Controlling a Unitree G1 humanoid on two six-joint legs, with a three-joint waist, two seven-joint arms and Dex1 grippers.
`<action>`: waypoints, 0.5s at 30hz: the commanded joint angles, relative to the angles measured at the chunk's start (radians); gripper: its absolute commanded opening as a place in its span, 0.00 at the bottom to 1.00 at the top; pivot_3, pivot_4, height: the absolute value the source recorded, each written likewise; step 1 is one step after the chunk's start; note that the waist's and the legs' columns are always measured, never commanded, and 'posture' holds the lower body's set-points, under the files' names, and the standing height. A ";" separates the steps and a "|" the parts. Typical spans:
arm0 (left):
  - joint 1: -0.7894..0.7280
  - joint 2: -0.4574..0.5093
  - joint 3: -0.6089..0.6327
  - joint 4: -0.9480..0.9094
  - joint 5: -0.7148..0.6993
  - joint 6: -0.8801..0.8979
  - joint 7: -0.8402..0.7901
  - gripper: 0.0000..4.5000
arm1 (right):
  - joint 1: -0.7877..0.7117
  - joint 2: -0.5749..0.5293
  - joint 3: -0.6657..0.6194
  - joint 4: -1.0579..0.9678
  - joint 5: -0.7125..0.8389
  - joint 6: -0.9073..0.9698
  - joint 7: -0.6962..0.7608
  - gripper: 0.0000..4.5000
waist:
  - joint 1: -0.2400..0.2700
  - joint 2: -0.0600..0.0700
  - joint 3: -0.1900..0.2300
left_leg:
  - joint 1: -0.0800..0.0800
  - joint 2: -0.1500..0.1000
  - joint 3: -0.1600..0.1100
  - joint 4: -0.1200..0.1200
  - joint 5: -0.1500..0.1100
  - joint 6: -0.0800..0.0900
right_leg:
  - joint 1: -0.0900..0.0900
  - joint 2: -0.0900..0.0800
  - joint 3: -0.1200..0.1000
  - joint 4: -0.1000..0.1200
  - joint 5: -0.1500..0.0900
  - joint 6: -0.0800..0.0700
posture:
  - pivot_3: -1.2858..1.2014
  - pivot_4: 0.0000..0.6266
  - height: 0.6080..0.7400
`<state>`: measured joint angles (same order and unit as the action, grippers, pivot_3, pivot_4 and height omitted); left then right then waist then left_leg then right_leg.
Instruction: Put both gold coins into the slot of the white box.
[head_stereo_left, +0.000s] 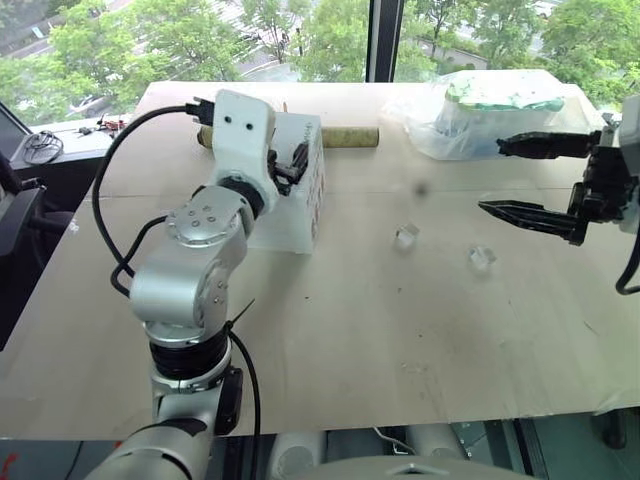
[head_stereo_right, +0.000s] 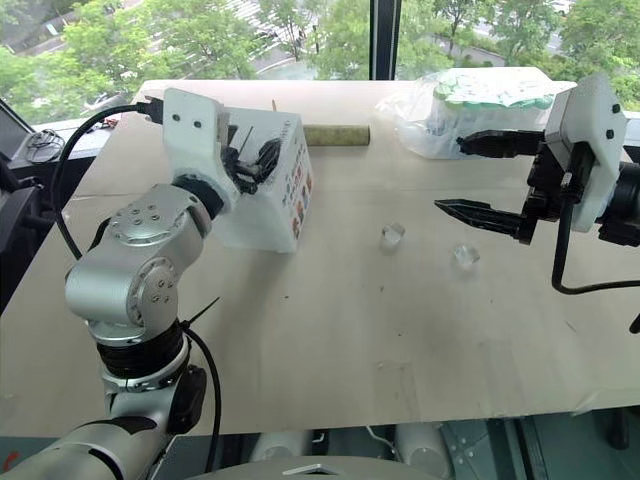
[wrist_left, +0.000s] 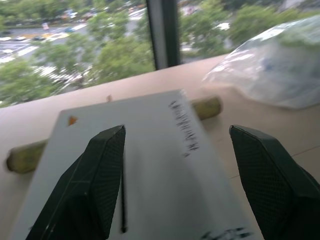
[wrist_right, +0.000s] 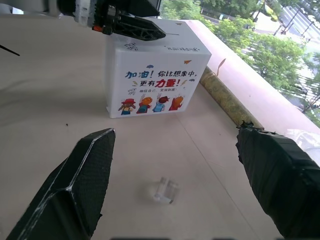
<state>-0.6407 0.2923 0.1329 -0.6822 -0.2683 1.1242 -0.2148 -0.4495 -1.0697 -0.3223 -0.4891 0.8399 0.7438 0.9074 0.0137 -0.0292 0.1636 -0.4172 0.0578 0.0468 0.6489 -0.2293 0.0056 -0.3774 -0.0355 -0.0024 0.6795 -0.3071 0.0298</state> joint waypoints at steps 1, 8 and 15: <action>0.060 -0.017 0.061 -0.074 -0.180 -0.060 -0.155 0.76 | 0.061 0.029 -0.082 -0.063 0.035 0.027 -0.063 0.93 | 0.000 0.000 0.000 | 0.000 0.000 0.000 0.000 0.000 0.000 | 0.000 0.000 0.000 0.000 0.000 0.000 | 0.52 0.24 1.00; 0.301 0.115 0.073 -0.062 -0.362 -0.182 -0.422 0.76 | 0.476 0.166 -0.255 -0.230 -0.041 0.026 -0.178 0.93 | 0.000 0.000 -0.001 | 0.001 0.000 0.000 0.001 0.000 0.000 | 0.001 0.000 0.000 0.001 0.000 0.000 | 0.52 0.24 1.00; 0.620 0.236 0.162 -0.028 -0.407 -0.332 -0.585 0.76 | 0.928 0.312 -0.474 -0.271 -0.175 -0.101 -0.079 0.93 | -0.002 0.001 -0.004 | 0.002 0.000 0.000 0.000 0.000 0.000 | 0.003 0.000 0.000 -0.001 0.000 0.002 | 0.52 0.24 1.00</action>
<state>-0.0344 0.5107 0.2507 -0.6909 -0.6411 0.8497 -0.7651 0.4614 -0.7646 -0.7153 -0.7267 0.6855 0.7052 0.8077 0.0120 -0.0281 0.1594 -0.4142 0.0574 0.0468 0.6494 -0.2301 0.0068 -0.3747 -0.0350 -0.0021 0.6794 -0.3072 0.0314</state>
